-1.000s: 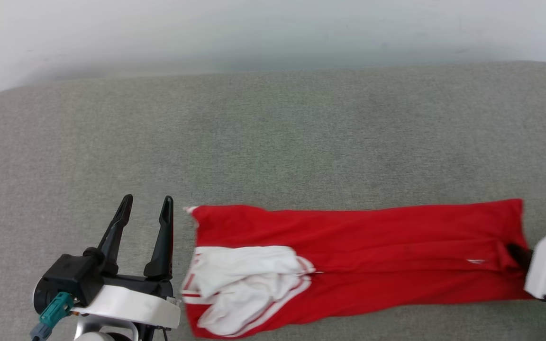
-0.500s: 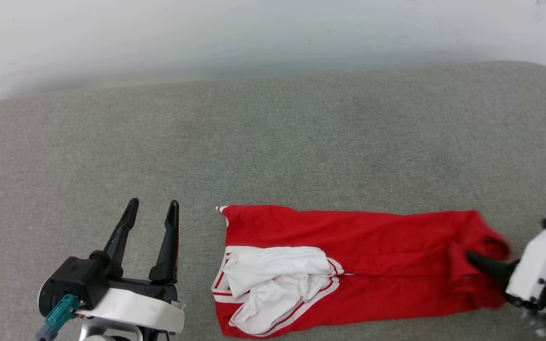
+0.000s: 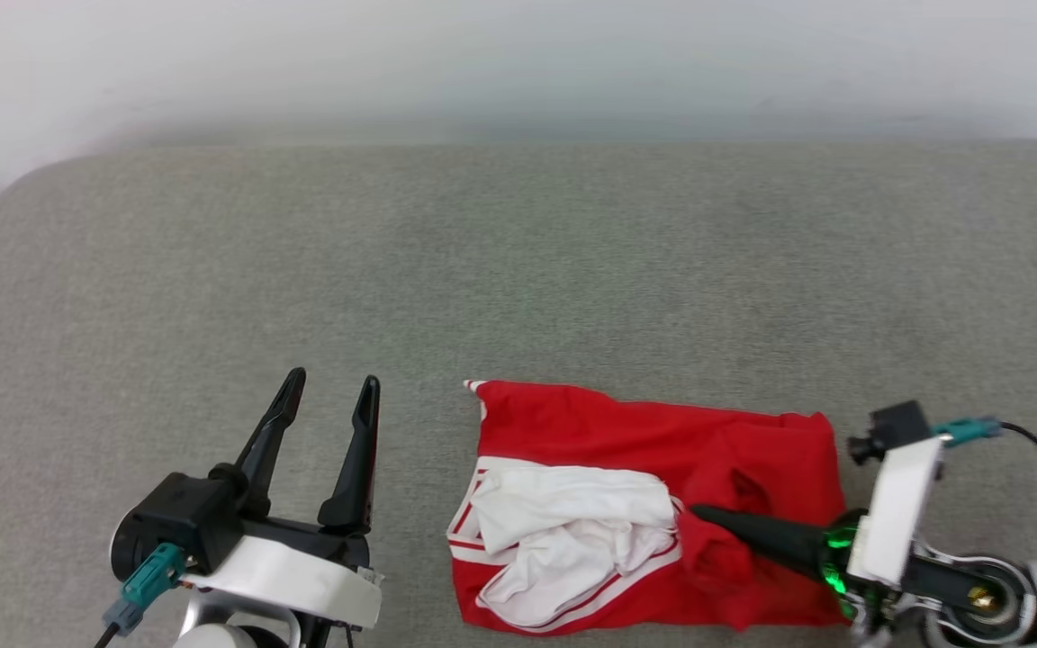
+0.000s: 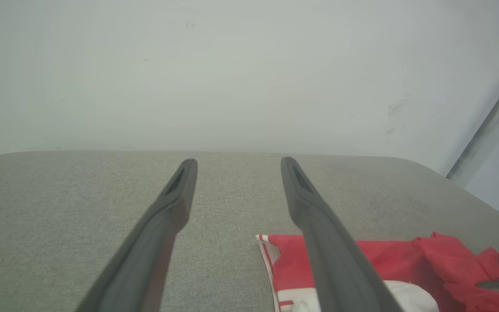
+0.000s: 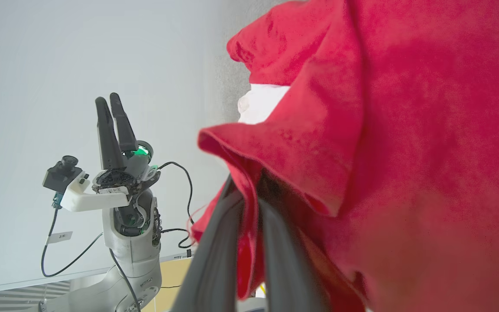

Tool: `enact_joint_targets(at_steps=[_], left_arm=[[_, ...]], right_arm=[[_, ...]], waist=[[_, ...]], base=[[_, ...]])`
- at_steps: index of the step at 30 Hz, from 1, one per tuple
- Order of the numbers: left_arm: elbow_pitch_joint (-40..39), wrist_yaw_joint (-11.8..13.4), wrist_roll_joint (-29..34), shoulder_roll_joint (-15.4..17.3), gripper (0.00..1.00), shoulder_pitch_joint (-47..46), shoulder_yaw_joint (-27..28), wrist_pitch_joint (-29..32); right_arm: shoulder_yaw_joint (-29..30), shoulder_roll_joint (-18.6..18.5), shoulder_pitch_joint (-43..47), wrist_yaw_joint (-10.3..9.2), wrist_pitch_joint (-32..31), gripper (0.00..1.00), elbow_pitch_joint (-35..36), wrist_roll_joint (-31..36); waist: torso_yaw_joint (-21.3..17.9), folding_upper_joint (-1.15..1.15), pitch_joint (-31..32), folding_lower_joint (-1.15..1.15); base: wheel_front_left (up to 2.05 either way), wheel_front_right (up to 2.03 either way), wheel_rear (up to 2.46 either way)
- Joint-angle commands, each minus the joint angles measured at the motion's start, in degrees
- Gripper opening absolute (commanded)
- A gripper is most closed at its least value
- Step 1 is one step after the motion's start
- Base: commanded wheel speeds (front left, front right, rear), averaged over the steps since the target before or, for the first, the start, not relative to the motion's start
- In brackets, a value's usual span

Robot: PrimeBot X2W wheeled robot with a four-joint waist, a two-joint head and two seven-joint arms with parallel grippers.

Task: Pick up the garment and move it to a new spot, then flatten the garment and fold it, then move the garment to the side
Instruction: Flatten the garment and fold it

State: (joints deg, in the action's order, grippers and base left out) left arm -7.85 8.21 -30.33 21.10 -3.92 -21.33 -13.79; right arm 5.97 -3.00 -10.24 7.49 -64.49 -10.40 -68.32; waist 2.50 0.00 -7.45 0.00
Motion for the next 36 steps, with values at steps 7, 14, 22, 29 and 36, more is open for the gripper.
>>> enact_joint_targets(at_steps=[7,14,22,29,36], left_arm=[[1.07,-1.06,0.03,-1.01,1.0,-2.52,-0.68,-0.37],[2.46,-1.95,-0.1,-1.53,1.0,-3.72,-0.9,-0.64],[3.35,-2.21,0.13,-1.72,1.0,-4.0,-0.55,-1.06],[3.54,-1.67,0.38,-1.24,1.0,-3.37,-0.15,-1.02],[3.18,-0.51,0.42,-0.67,1.0,-2.38,0.58,-1.02]], right_arm=[[-11.68,0.19,-5.8,0.0,8.58,0.0,-5.88,-5.89],[-19.79,0.17,-9.9,0.0,16.31,0.32,-10.8,-3.87],[-26.07,-0.89,-11.87,0.0,20.91,1.0,-7.71,-0.96],[-33.06,-7.91,-11.8,0.0,31.6,1.0,1.5,11.26],[-29.18,-13.72,-8.99,0.0,43.46,1.0,2.57,30.62]], waist=[[3.51,0.0,-2.24,0.0],[4.86,0.0,-3.79,0.0],[3.89,0.0,-3.72,0.0],[1.91,0.0,-2.78,0.0],[-0.71,0.0,-1.82,0.0]], base=[[0.0,0.0,0.0],[0.0,0.0,0.0],[0.0,0.0,0.0],[0.0,0.0,0.0],[0.0,0.0,0.0]])
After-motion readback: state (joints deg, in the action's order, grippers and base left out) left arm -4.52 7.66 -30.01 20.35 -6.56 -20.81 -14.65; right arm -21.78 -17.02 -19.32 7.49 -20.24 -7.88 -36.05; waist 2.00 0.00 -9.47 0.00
